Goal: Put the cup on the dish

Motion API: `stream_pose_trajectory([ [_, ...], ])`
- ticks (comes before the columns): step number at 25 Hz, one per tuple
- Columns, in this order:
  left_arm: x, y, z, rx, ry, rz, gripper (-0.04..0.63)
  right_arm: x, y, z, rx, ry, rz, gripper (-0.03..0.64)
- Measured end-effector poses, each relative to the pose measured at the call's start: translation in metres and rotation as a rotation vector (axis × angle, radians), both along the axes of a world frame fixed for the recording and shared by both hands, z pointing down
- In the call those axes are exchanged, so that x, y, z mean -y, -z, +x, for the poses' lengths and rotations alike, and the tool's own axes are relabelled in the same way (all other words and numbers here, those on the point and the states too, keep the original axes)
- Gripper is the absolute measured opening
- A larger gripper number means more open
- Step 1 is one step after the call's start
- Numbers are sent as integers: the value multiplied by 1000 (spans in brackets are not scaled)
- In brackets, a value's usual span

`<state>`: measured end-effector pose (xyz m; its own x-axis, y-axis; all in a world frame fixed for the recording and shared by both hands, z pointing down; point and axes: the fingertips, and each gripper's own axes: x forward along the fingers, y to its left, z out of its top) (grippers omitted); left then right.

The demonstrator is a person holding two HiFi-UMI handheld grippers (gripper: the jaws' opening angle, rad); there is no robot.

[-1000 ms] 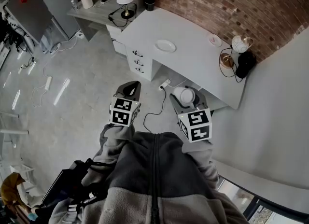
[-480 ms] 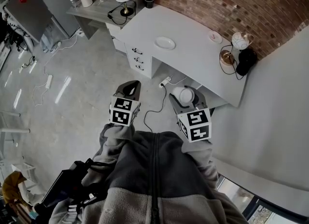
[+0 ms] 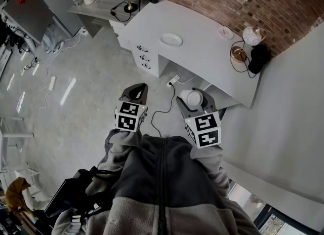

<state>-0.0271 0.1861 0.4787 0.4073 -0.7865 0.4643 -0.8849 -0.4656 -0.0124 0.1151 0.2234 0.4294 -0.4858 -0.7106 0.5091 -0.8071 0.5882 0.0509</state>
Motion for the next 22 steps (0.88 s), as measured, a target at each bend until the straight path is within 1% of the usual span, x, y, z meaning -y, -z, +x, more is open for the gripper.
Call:
stream_pose_trajectory([
  [10,-18,-19,25,6,1,-37,5,-13,-19,22,-4,16,-38,255],
  [13,-22,-22,29,13,13,-43,5,-16,-24,28,3,21,-44,255],
  [18,-21,-21,34,31,21,-39,5,-20,-25,40,13,23,-35,255],
  [22,-12,-14,40,30,31,-9,5,-17,-25,50,13,24,-24,255],
])
